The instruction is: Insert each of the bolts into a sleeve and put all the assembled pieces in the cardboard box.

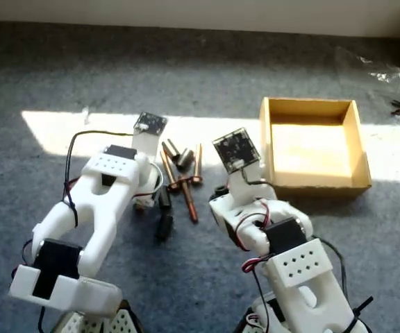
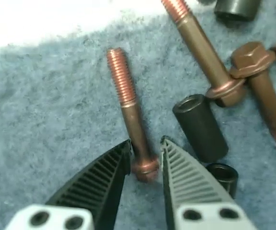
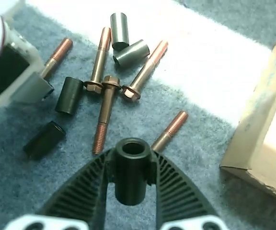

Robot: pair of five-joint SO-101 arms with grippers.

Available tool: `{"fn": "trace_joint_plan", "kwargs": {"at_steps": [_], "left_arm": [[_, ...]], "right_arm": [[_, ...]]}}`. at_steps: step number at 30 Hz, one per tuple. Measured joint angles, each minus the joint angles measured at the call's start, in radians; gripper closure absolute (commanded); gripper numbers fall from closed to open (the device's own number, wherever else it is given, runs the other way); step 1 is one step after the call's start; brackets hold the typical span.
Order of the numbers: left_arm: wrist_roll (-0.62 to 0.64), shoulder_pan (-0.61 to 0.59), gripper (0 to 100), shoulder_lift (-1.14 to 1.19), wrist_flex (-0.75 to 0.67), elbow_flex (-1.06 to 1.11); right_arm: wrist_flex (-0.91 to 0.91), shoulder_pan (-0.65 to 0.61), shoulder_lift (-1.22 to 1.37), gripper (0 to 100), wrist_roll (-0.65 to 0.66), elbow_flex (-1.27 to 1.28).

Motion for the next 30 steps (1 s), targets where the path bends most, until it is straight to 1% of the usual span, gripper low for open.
{"fn": "trace_joint_plan", "kwargs": {"at_steps": [9, 11, 14, 15, 18, 24, 26, 30], "left_arm": [[-0.002, 0.0, 89, 0.092, -0.025, -0.051], [-0.028, 0.0, 92, 0.095, -0.008, -0.066], [-0.107, 0.0, 99, 0.097, 0.025, -0.084], [-0.137, 0.0, 100, 0.097, 0.037, -0.087], [-0.172, 0.0, 99, 0.103, 0.044, -0.087], [-0.192, -0.008, 99, 0.103, 0.048, -0.087], [-0.244, -0.029, 99, 0.103, 0.048, -0.087], [-0.442, -0.081, 99, 0.103, 0.048, -0.087]], "right_arm": [[0.0, 0.0, 0.0, 99.4, 0.0, 0.005], [0.0, 0.0, 0.0, 99.4, 0.0, 0.006], [0.0, 0.0, 0.0, 99.4, 0.0, 0.006], [0.0, 0.0, 0.0, 99.4, 0.0, 0.006], [0.0, 0.0, 0.0, 99.4, 0.0, 0.006], [0.0, 0.0, 0.0, 99.4, 0.0, 0.006], [0.0, 0.0, 0.0, 99.4, 0.0, 0.006], [0.0, 0.0, 0.0, 99.4, 0.0, 0.006]]}}
